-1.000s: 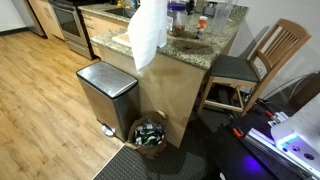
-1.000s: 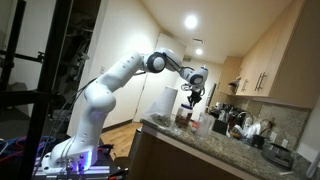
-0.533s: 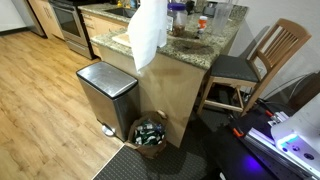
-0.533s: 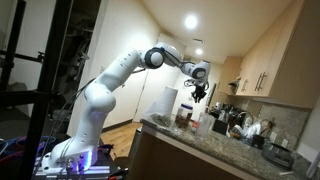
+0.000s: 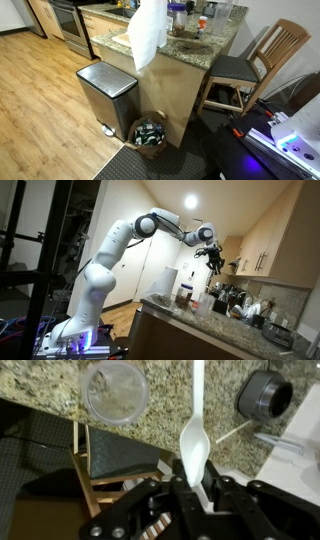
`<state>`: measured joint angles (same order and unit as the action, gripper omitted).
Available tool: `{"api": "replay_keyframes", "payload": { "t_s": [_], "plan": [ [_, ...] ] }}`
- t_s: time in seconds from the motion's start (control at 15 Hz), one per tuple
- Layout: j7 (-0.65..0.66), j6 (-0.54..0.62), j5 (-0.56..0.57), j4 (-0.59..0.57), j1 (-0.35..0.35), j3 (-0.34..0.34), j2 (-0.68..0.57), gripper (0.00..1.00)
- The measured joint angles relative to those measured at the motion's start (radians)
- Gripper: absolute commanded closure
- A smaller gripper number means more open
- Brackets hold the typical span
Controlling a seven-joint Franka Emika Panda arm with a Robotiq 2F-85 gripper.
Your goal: Pick up the white spoon from the container and place it in the colourless cup.
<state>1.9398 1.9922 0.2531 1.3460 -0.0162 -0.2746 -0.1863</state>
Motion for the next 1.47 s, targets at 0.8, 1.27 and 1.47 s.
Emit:
{"api": "replay_keyframes", "payload": {
  "t_s": [0.8,1.27,1.47],
  "plan": [
    [0.026,0.012,0.173,0.123,-0.011,0.014,0.069,0.96],
    [-0.015,-0.120,0.418,0.093,-0.007,0.072,0.070,0.96],
    [-0.040,-0.197,0.448,0.093,-0.006,0.102,0.061,0.85]
  ]
}}
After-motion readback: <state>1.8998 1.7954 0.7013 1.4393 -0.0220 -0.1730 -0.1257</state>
